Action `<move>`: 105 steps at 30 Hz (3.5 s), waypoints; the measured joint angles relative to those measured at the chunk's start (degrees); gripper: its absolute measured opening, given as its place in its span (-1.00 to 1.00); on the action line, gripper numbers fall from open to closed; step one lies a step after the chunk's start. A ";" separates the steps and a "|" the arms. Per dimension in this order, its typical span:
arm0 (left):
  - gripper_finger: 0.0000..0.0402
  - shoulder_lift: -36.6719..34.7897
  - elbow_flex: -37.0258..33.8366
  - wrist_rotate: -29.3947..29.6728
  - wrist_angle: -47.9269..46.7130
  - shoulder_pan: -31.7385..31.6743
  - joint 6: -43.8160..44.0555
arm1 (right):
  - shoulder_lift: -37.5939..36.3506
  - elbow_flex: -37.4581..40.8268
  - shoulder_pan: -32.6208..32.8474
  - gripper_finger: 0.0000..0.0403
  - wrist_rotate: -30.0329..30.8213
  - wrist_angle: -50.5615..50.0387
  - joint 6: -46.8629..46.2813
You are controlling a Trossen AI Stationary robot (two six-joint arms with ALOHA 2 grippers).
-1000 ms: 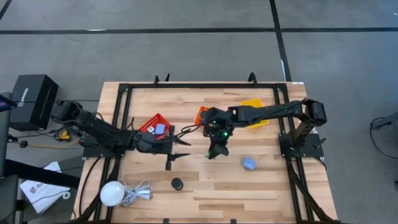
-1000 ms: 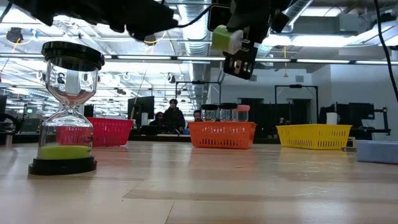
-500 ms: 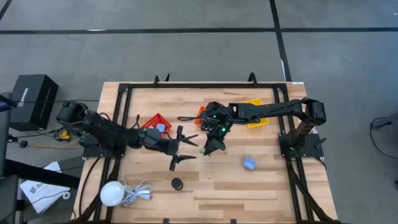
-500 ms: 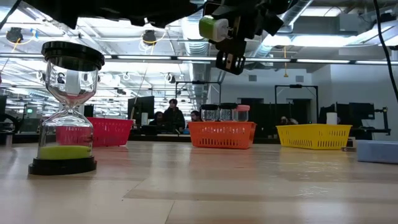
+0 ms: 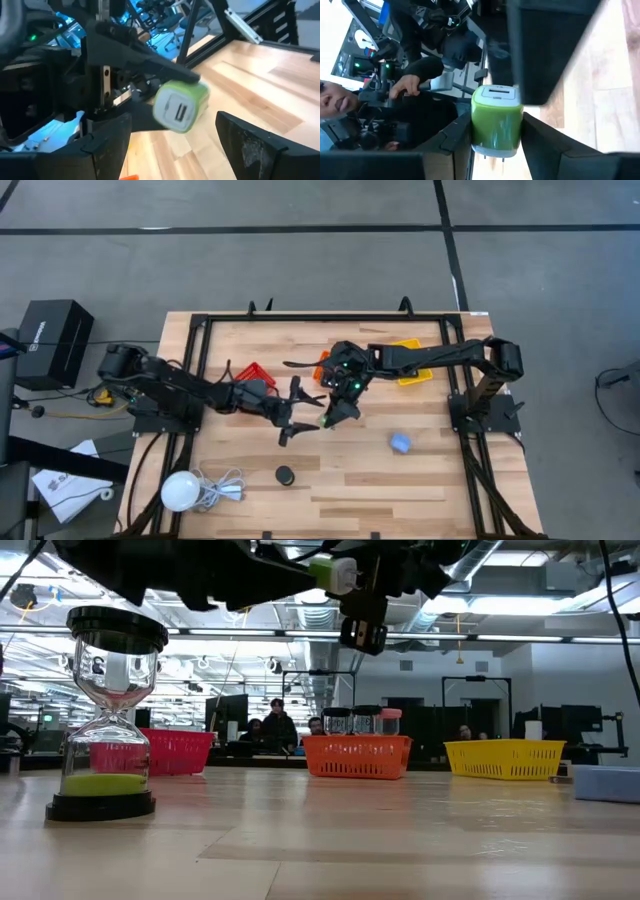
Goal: Pick & Place Office items
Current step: Put the green charger adapter into the red basket
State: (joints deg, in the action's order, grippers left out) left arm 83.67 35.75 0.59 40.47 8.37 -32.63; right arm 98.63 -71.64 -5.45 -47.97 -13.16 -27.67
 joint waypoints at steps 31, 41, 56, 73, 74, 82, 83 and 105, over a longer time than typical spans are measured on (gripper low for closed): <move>0.01 2.44 4.41 -7.01 -1.81 -1.39 -1.79 | 0.04 0.00 0.13 -0.30 -2.14 2.95 -2.39; -0.11 2.44 4.39 -7.05 -1.66 -1.69 -1.65 | 0.04 0.00 0.09 -0.30 -1.92 3.45 -2.39; -0.15 2.44 4.36 -6.59 -0.93 -1.71 -1.59 | 0.04 0.00 0.02 -0.23 -1.42 3.59 -2.39; -0.15 2.42 4.36 -4.77 -1.66 -1.71 1.63 | 0.04 0.00 -1.06 -0.22 -2.99 2.64 0.75; -0.15 2.42 4.36 -4.58 -1.73 -1.71 1.63 | 0.04 0.00 -1.09 -0.22 -3.00 2.52 0.82; -0.15 2.42 4.36 -3.51 -2.04 -1.69 2.02 | 0.04 0.00 -1.49 -0.22 -3.10 1.51 1.30; -0.15 2.32 4.36 -3.47 -2.11 -1.69 2.03 | 0.04 0.00 -1.48 -0.22 -3.10 1.46 1.30; -0.15 -3.90 4.39 -1.92 -10.47 -1.32 5.94 | 0.04 0.00 -1.47 -0.22 -4.52 2.07 2.63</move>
State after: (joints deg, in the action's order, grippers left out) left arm 79.77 40.14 -1.32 30.00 7.05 -26.69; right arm 98.67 -71.64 -6.92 -52.49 -11.09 -25.04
